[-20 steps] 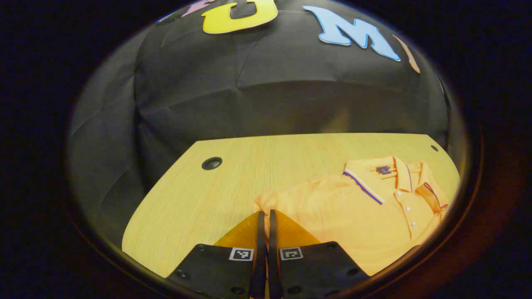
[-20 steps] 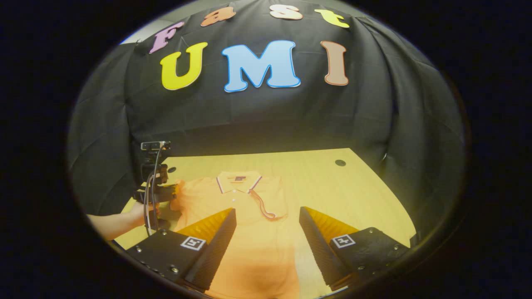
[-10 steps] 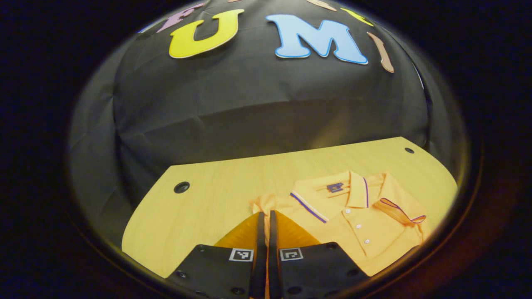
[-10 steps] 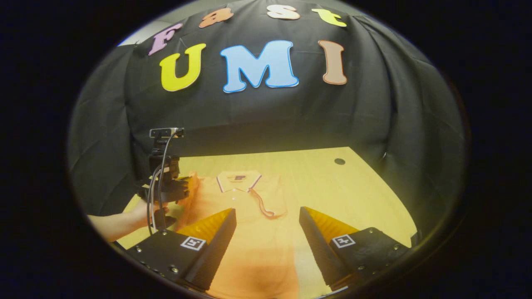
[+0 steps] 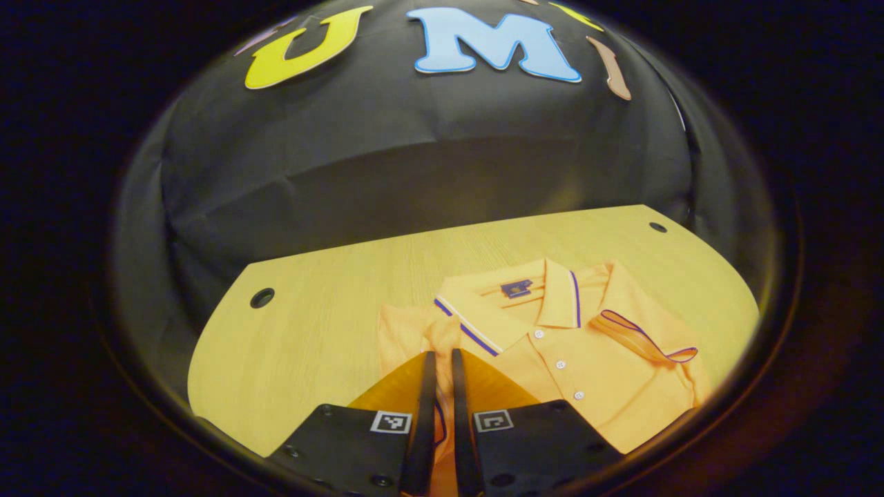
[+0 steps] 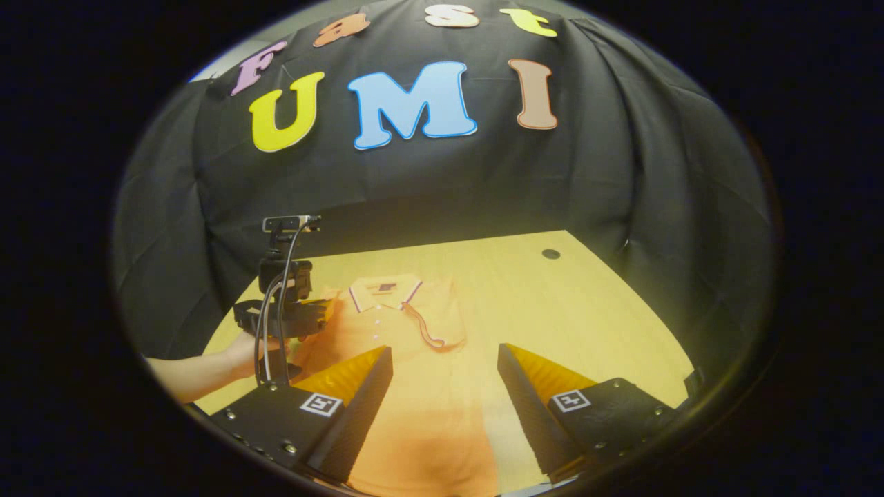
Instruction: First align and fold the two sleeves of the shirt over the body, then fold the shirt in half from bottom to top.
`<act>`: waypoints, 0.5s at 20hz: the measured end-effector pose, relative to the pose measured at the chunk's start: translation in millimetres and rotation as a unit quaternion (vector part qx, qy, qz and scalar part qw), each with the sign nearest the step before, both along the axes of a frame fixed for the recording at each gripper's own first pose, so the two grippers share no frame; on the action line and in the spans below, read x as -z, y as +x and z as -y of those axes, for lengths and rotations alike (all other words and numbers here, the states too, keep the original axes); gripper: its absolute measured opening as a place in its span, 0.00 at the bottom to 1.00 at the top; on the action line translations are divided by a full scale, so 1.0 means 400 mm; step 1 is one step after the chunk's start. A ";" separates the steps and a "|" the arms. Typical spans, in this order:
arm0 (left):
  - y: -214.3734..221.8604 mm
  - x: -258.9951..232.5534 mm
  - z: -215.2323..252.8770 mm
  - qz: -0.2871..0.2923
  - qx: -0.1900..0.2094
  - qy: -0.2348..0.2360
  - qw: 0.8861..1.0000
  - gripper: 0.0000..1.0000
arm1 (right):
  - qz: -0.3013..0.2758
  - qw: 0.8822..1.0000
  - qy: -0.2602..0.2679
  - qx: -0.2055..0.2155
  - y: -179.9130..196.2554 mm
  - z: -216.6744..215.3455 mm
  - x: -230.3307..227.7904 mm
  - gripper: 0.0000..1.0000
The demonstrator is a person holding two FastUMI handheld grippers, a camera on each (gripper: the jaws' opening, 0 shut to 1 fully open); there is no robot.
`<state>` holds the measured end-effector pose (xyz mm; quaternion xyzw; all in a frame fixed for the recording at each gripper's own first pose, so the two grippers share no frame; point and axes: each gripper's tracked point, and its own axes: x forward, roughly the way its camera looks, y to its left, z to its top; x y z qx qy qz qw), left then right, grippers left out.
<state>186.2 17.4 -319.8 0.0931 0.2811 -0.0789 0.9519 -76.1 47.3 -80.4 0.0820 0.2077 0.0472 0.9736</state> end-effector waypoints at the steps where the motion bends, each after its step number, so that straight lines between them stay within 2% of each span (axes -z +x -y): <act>1: -0.003 -0.001 0.005 -0.002 0.005 -0.001 1.000 0.22 | -0.001 1.000 -0.001 0.003 -0.005 -0.002 0.005 0.95; 2: -0.006 -0.001 0.014 -0.005 0.011 -0.006 1.000 0.27 | -0.003 1.000 -0.002 0.006 -0.007 -0.005 0.008 0.95; 6: -0.048 -0.020 0.044 -0.013 0.027 -0.041 0.999 0.63 | -0.009 1.000 -0.001 0.021 -0.008 -0.014 0.029 0.95; 7: -0.064 -0.026 0.050 -0.014 0.031 -0.047 0.998 0.88 | -0.011 1.000 0.001 0.022 -0.009 -0.018 0.034 0.95; 8: -0.081 -0.034 0.048 -0.013 0.032 -0.050 0.998 0.97 | -0.012 1.000 0.002 0.022 -0.007 -0.023 0.037 0.95; 9: -0.100 -0.045 0.049 -0.012 0.033 -0.054 0.998 1.00 | -0.013 1.000 0.004 0.019 -0.005 -0.028 0.041 0.95; 10: -0.123 -0.057 0.047 -0.010 0.030 -0.059 0.998 0.98 | -0.011 1.000 0.006 0.015 -0.006 -0.033 0.039 0.95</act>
